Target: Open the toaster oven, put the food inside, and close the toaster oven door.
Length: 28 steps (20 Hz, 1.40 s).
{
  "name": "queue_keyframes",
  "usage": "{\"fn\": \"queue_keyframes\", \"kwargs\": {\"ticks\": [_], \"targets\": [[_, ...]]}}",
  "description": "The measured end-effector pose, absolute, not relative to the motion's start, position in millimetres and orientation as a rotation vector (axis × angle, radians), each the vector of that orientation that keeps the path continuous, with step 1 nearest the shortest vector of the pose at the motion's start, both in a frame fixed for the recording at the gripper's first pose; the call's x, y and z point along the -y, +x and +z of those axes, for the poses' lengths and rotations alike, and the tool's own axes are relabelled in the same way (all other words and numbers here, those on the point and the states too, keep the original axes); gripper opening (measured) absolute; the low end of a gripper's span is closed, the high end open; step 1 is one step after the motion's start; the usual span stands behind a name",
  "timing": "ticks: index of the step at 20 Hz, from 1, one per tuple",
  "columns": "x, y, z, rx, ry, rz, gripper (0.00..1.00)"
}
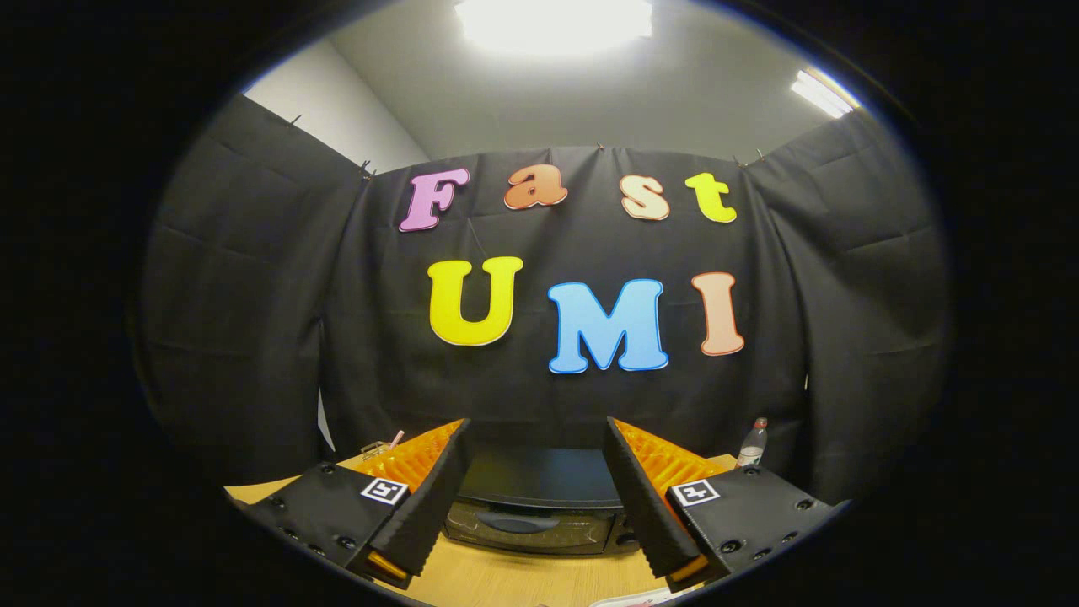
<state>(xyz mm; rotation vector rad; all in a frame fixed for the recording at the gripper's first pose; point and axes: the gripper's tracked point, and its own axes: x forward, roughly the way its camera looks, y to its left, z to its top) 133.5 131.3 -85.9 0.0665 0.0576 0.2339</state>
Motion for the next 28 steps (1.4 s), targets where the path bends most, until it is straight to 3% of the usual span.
{"fn": "queue_keyframes", "kwargs": {"ticks": [18,28], "targets": [[-184.9,208.3,-247.2,-0.318,0.051,0.228,0.98],[-181.9,225.3,-291.6,-0.373,0.036,0.172,0.98]]}}
